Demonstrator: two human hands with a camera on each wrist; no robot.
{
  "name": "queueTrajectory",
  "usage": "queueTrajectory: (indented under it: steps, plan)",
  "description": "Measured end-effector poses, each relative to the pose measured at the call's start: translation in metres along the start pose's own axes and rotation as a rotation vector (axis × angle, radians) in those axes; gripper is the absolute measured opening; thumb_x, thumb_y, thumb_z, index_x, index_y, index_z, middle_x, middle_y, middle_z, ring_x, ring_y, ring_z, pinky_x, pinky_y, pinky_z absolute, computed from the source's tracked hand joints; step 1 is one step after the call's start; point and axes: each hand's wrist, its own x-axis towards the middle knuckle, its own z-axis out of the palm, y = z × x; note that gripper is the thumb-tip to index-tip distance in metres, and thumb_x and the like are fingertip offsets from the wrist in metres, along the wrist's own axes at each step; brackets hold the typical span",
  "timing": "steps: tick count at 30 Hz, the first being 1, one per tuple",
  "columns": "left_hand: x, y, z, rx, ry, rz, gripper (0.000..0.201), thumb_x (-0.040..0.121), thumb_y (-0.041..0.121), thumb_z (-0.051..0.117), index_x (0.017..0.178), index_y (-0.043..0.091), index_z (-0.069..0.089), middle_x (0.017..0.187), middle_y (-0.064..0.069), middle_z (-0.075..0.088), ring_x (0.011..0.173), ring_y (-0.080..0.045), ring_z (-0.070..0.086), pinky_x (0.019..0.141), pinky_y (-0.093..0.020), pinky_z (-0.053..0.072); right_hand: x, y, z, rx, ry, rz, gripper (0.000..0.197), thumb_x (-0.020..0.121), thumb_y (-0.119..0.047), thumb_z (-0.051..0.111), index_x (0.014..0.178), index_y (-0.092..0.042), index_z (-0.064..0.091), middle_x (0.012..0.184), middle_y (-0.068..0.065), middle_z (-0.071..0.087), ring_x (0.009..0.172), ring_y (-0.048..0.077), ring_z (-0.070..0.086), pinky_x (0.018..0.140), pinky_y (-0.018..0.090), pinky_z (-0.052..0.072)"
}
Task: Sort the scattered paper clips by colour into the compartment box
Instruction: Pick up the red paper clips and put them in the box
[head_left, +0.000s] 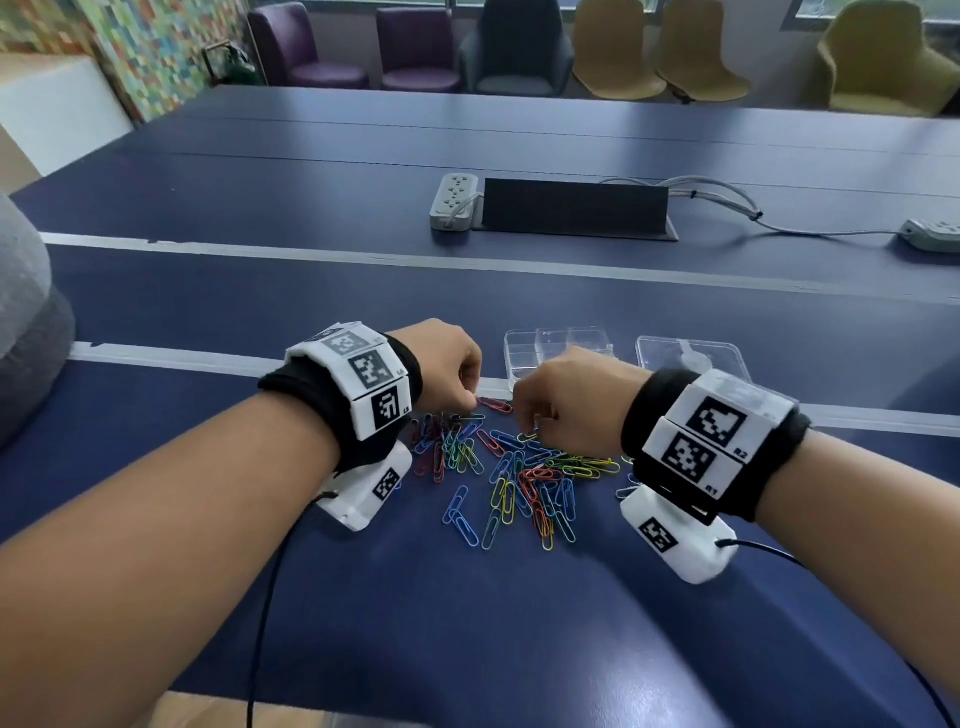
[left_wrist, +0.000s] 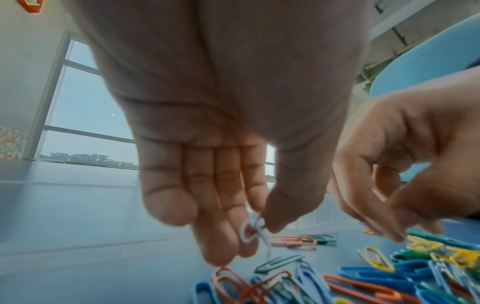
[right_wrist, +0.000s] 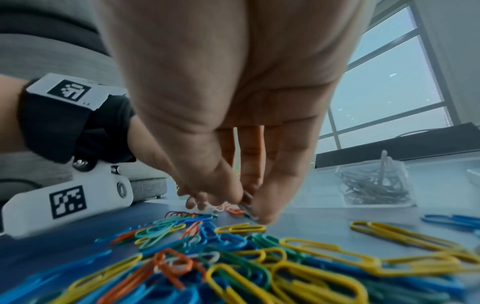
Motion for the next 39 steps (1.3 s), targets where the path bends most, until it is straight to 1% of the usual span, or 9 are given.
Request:
queueTrajectory:
  steps: [6, 9, 11, 15, 21, 23, 31, 35, 39]
  plan:
    - [-0.006, -0.004, -0.003, -0.197, -0.018, 0.014, 0.020, 0.084, 0.012, 0.057, 0.099, 0.023, 0.066, 0.065, 0.012, 0.057, 0.054, 0.000, 0.051, 0.069, -0.021, 0.046, -0.007, -0.005, 0.004, -0.057, -0.105, -0.103, 0.029, 0.079, -0.012, 0.049, 0.090, -0.020, 0.075, 0.094, 0.003, 0.071, 0.089, 0.024, 0.064, 0.082, 0.035, 0.053]
    - [-0.008, -0.005, -0.002, -0.359, -0.071, -0.021, 0.022, 0.083, 0.005, 0.050, 0.089, 0.017, 0.068, 0.066, -0.001, 0.064, 0.054, -0.011, 0.060, 0.070, -0.024, 0.055, -0.008, -0.004, 0.004, -0.069, -0.106, -0.116, 0.027, 0.080, -0.015, 0.051, 0.091, -0.022, 0.076, 0.093, -0.001, 0.072, 0.088, 0.021, 0.065, 0.082, 0.032, 0.053]
    - [-0.008, -0.004, -0.001, -0.486, -0.095, -0.039, 0.021, 0.085, 0.001, 0.048, 0.079, 0.014, 0.063, 0.063, -0.002, 0.061, 0.052, -0.014, 0.059, 0.060, -0.024, 0.055, -0.009, -0.003, 0.004, -0.080, -0.103, -0.134, 0.024, 0.080, -0.018, 0.054, 0.090, -0.024, 0.076, 0.087, -0.004, 0.071, 0.085, 0.019, 0.065, 0.079, 0.030, 0.053]
    - [-0.006, 0.000, 0.001, -0.647, -0.122, -0.085, 0.024, 0.087, 0.000, 0.041, 0.070, 0.013, 0.051, 0.063, -0.002, 0.053, 0.043, -0.011, 0.051, 0.038, -0.017, 0.043, -0.012, -0.003, 0.006, -0.085, -0.110, -0.162, 0.019, 0.078, -0.021, 0.059, 0.086, -0.024, 0.076, 0.081, -0.005, 0.069, 0.081, 0.017, 0.064, 0.075, 0.030, 0.053]
    - [-0.008, 0.010, 0.002, -0.818, -0.245, -0.190, 0.020, 0.079, 0.004, 0.030, 0.067, 0.013, 0.043, 0.061, -0.002, 0.035, 0.047, -0.016, 0.031, 0.041, -0.014, 0.027, -0.012, 0.001, 0.009, -0.065, -0.149, -0.178, 0.017, 0.080, -0.034, 0.066, 0.092, -0.026, 0.075, 0.086, -0.002, 0.068, 0.081, 0.014, 0.057, 0.077, 0.028, 0.049]
    - [-0.008, 0.014, 0.003, -0.808, -0.255, -0.180, 0.011, 0.077, 0.008, 0.037, 0.069, 0.013, 0.044, 0.060, -0.001, 0.034, 0.047, -0.015, 0.031, 0.042, -0.013, 0.027, -0.012, 0.002, 0.009, -0.055, -0.147, -0.188, 0.017, 0.081, -0.032, 0.065, 0.093, -0.026, 0.075, 0.090, -0.002, 0.070, 0.086, 0.015, 0.061, 0.080, 0.031, 0.051]
    - [0.001, 0.017, 0.013, -0.702, -0.162, -0.133, 0.031, 0.087, -0.004, 0.033, 0.073, 0.017, 0.052, 0.058, -0.001, 0.041, 0.043, -0.014, 0.038, 0.036, -0.017, 0.030, -0.020, -0.001, 0.011, -0.046, -0.192, -0.261, 0.018, 0.082, -0.028, 0.066, 0.097, -0.025, 0.075, 0.096, -0.005, 0.070, 0.093, 0.012, 0.062, 0.084, 0.027, 0.049]
    - [0.004, 0.022, 0.017, -0.647, -0.182, -0.109, 0.034, 0.086, -0.008, 0.037, 0.075, 0.020, 0.052, 0.065, -0.001, 0.049, 0.047, -0.013, 0.041, 0.037, -0.015, 0.030, -0.021, -0.003, 0.017, -0.081, -0.226, -0.282, 0.016, 0.081, -0.026, 0.066, 0.092, -0.020, 0.075, 0.093, -0.002, 0.071, 0.090, 0.016, 0.062, 0.083, 0.033, 0.050]
    - [0.003, 0.031, 0.017, -0.592, -0.213, -0.057, 0.031, 0.086, -0.004, 0.041, 0.072, 0.020, 0.054, 0.057, 0.001, 0.047, 0.033, -0.004, 0.042, 0.043, -0.020, 0.031, -0.024, 0.002, 0.014, -0.114, -0.197, -0.235, 0.021, 0.086, -0.033, 0.059, 0.097, -0.023, 0.074, 0.097, 0.001, 0.069, 0.094, 0.019, 0.060, 0.083, 0.033, 0.049]
